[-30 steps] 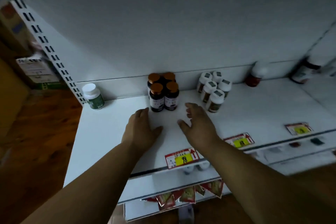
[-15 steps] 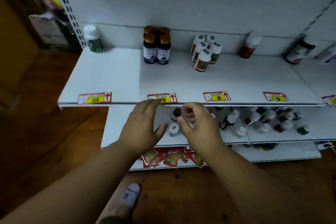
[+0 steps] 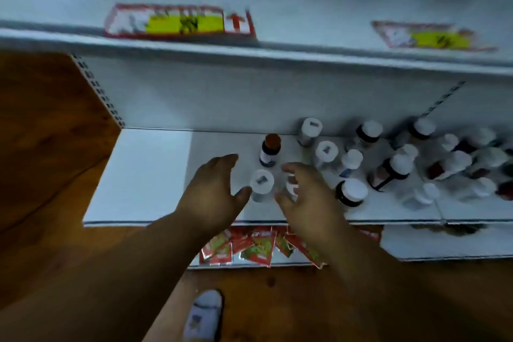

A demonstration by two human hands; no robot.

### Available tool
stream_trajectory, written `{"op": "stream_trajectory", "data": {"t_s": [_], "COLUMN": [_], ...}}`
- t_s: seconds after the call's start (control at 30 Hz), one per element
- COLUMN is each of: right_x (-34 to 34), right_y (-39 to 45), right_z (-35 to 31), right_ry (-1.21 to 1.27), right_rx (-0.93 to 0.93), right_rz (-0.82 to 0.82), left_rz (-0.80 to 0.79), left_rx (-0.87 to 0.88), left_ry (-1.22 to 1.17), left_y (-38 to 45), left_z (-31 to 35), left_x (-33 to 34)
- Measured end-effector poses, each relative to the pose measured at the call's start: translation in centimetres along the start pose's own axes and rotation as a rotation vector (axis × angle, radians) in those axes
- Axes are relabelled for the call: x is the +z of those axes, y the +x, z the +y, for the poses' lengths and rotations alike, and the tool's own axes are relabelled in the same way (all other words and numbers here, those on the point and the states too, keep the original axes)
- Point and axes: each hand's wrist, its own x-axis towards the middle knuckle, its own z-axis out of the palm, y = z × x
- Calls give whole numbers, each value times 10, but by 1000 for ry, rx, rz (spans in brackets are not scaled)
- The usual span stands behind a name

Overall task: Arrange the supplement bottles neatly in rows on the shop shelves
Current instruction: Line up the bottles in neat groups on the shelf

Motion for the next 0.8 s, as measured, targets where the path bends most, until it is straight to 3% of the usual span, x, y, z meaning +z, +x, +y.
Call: {"op": "stream_trajectory", "data": {"t_s": [0.17,0.4,0.53,0.7,0.8], "right_x": [39,68,75,41,3], "right_y": [98,172,173,119,55], "right_z": [43,61,66,42,9], "right_ry": [-195,-314,-336,172,404], "right_rx": [-60,-54,-98,40,68], "right_rz": [33,-201,-91,116,95], "left_rz": [9,-29,-44,-24,-52], "left_rx": [48,37,39,54,46], "left_ry": [-67,-99,-124,-155,-154], "left_y": [63,107,119,81,24], "left_z": [-35,-51,-49,-25,10], "left_x": [50,77,77,45,1]}}
